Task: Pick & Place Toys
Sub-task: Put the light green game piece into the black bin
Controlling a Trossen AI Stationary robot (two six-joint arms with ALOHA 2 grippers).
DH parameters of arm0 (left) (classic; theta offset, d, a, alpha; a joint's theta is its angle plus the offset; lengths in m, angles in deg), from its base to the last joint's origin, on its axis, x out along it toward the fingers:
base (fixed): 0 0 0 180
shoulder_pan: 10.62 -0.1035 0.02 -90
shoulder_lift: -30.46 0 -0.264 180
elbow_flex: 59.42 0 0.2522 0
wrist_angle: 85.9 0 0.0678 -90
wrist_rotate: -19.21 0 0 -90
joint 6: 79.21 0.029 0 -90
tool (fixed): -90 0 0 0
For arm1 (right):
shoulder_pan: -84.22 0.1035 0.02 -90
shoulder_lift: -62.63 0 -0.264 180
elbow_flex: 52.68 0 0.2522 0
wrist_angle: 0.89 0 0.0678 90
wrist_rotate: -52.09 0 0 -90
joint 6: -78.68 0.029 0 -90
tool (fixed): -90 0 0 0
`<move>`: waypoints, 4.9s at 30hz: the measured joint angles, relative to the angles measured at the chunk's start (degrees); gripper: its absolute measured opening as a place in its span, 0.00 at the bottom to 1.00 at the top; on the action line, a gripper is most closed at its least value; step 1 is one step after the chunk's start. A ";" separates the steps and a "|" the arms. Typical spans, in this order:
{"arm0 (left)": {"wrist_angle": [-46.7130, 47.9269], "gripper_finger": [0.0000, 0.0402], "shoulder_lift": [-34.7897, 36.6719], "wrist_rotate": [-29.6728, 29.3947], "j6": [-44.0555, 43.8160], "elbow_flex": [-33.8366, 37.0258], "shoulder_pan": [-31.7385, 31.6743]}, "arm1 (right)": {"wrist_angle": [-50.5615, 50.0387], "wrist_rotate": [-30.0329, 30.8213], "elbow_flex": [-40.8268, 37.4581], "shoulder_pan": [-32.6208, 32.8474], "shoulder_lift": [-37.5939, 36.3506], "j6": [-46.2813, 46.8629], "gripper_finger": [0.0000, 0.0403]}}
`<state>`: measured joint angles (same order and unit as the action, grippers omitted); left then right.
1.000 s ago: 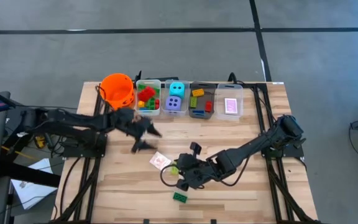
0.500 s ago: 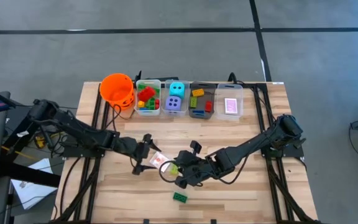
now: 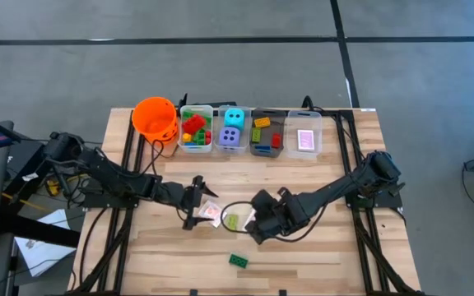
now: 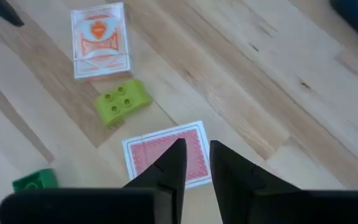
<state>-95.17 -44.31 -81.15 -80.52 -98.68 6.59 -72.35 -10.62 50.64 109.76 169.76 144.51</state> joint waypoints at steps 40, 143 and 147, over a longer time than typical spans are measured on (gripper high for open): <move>-9.51 0.99 -32.21 1.30 -3.57 -11.40 1.16 | -0.50 11.78 0.00 2.64 0.00 -4.77 0.51; -16.81 0.01 -32.31 12.44 6.92 -11.28 -0.42 | -0.12 11.76 0.04 2.62 0.00 -4.36 0.50; -17.33 0.01 -32.31 12.45 6.96 -11.28 -0.42 | -0.12 11.76 0.04 2.62 0.00 -4.33 0.50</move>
<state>-112.49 -76.62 -68.70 -73.56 -109.95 6.18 -72.47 1.14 50.68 112.38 169.76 140.18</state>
